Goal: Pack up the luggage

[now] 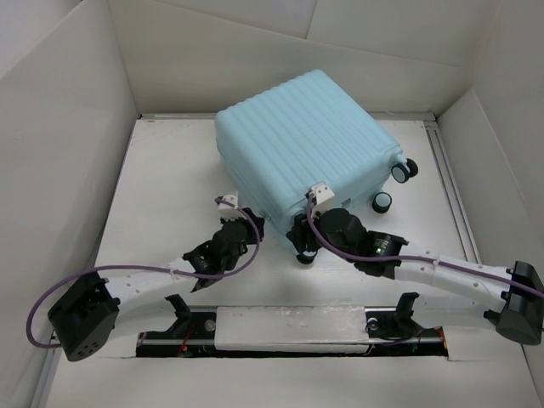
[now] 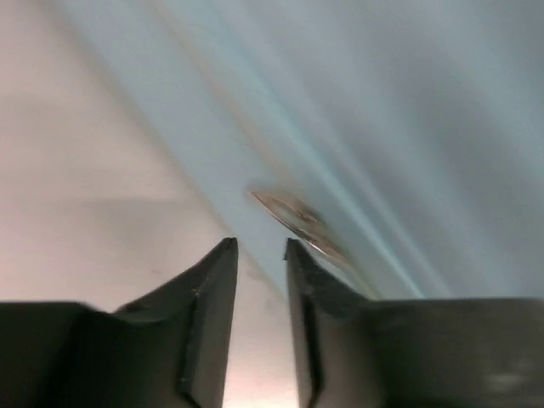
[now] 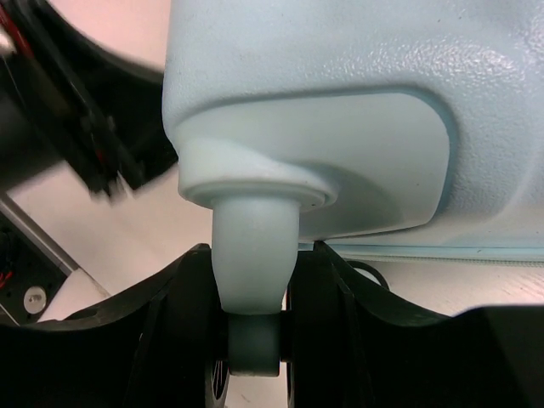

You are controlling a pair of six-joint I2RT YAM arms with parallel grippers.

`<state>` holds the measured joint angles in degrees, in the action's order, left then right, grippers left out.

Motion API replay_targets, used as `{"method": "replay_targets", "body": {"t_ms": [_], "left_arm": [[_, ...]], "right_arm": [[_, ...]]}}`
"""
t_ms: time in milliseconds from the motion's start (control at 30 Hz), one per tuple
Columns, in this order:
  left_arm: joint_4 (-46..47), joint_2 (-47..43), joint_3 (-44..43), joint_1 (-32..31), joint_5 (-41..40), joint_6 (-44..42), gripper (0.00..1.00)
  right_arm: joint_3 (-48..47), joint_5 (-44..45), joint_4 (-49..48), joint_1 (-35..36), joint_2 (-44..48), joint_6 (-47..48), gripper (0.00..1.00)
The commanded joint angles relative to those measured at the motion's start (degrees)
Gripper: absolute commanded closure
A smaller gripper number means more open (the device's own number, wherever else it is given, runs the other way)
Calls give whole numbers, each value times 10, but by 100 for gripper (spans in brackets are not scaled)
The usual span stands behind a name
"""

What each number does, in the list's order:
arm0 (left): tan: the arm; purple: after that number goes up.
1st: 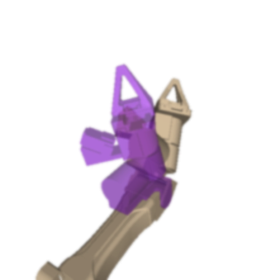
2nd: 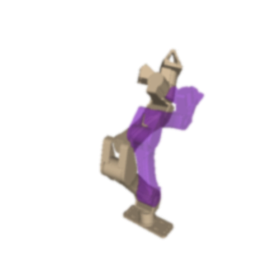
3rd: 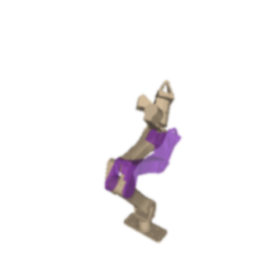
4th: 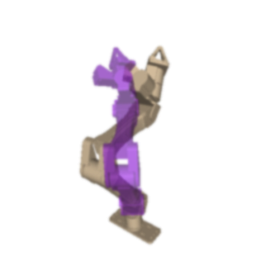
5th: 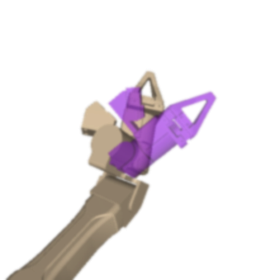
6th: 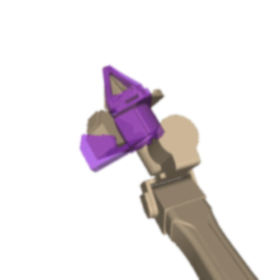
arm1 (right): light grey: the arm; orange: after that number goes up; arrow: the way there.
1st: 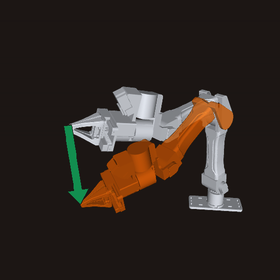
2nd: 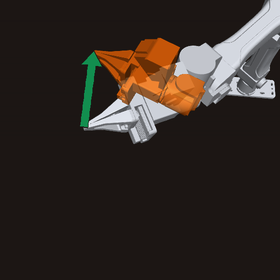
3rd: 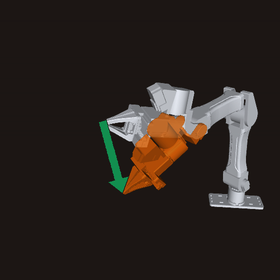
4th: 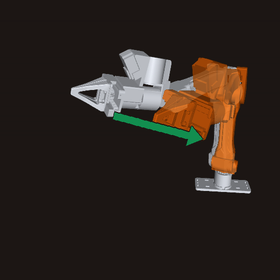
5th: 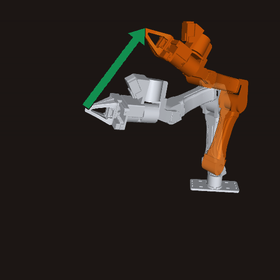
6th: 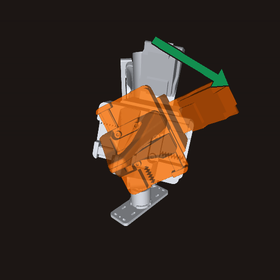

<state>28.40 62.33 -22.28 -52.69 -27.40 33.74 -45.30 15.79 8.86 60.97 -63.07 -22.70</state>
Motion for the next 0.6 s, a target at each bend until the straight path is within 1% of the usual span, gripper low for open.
{"method": "replay_targets", "body": {"t_ms": [0, 33, 67, 100, 133, 167, 200, 233, 300, 367, 433, 467, 500, 567], "left_arm": [[-95, -58, -21, 68, -135, 28, 71], [-112, -78, -26, 68, -122, 28, 54], [-161, -98, -35, 68, -98, 41, 30], [-189, -144, -40, 68, -90, 50, 24], [-216, -169, -40, 68, -80, 56, 18], [-241, -195, -45, 68, -59, 56, 14], [-293, -221, -51, 62, -53, 67, 9], [-319, -272, -51, 62, -44, 67, 0], [-376, -319, -60, 45, -39, 96, 0], [-391, -375, -65, 37, -2, 116, 0], [-400, -399, -81, 37, 35, 116, 0], [-405, -414, -88, 37, 44, 116, 0], [-411, -414, -105, 37, 51, 109, 0], [-421, -421, -122, 37, 62, 109, 0]], "right_arm": [[-16, -71, -30, 31, 20, 5, 100], [-25, -76, -30, 36, -3, 5, 96], [-36, -76, -30, 47, -13, 15, 88], [-61, -68, -30, 54, -21, 15, 77], [-75, -58, -22, 61, -27, 24, 47], [-91, -48, -15, 61, -33, 30, 35], [-106, -40, -7, 70, -33, 30, 16], [-136, -32, 0, 70, -33, 39, 0], [-166, -20, 32, 75, -25, 44, 0], [-208, 13, 77, 81, -3, 50, 0], [-225, 41, 105, 89, 21, 57, 0], [-232, 59, 118, 89, 36, 57, 0], [-232, 66, 141, 89, 70, 63, 0], [-226, 92, 162, 94, 108, 63, 0]]}}
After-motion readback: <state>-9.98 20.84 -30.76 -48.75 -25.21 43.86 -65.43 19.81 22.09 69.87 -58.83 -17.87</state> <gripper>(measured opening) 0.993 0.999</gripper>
